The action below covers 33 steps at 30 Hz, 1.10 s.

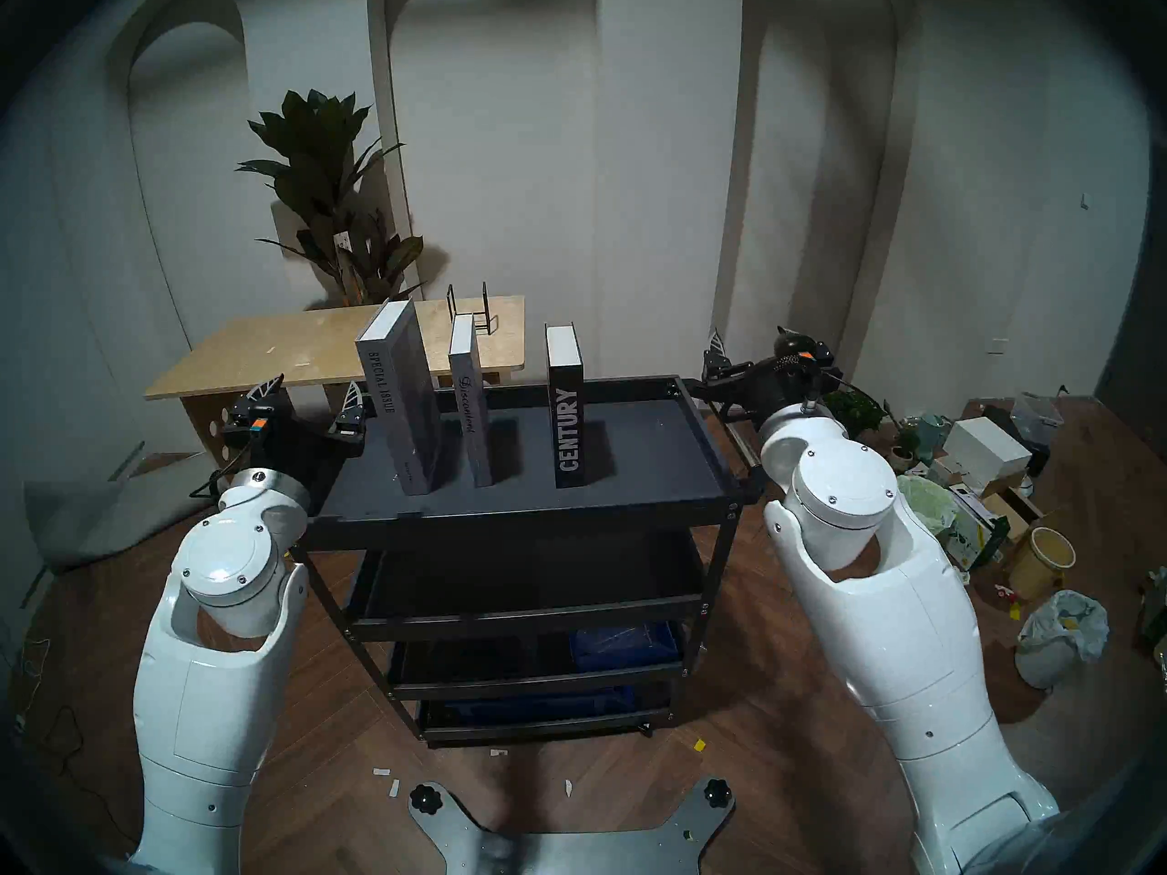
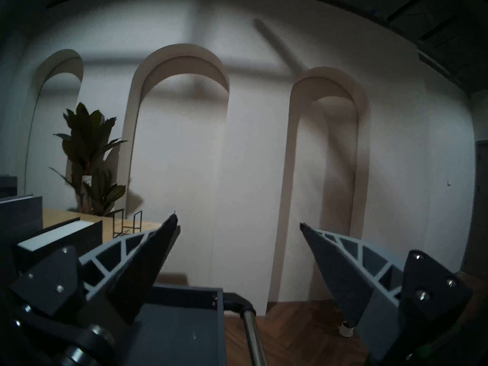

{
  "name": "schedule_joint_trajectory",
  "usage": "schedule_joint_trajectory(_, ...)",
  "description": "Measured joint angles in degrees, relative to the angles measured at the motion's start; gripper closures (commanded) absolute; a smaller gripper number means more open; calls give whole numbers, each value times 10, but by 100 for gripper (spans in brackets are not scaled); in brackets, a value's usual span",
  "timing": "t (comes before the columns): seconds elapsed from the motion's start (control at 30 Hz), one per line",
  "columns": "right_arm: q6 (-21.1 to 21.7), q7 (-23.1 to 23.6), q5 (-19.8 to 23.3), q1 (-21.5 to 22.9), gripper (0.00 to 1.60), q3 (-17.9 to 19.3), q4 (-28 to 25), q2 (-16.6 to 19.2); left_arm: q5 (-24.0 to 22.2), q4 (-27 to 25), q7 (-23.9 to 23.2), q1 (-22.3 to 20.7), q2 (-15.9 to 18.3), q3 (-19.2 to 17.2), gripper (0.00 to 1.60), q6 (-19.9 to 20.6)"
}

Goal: Sort the books onto the shelf by size, largest to the left

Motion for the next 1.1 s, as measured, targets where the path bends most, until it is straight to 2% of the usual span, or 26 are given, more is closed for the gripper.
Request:
schedule_joint_trajectory(0.17, 21, 51, 56, -37, 0, 29, -19, 25, 25, 5, 31, -1, -3, 4, 0, -3)
schedule_joint_trajectory(0.27, 36, 92, 107, -58, 0, 53, -28, 49, 32, 6, 46, -1, -8, 7, 0, -3)
schedule_joint_trajectory(0.5, 42, 162, 179, -72, 0, 78, -19, 75, -1, 4, 32, -2, -14, -9, 0, 23)
schedule_joint_trajectory(0.63, 40, 187, 190, -71, 0, 82, -2, 81, -20, 0, 17, -2, -11, -19, 0, 44)
schedule_joint_trajectory(0.83, 18, 191, 174, -66, 0, 71, 13, 80, -36, 1, 3, -2, -7, -30, 0, 63)
schedule_joint_trajectory(1.1, -22, 141, 139, -64, 0, 57, 5, 54, -31, 9, 4, -3, -3, -31, 0, 77)
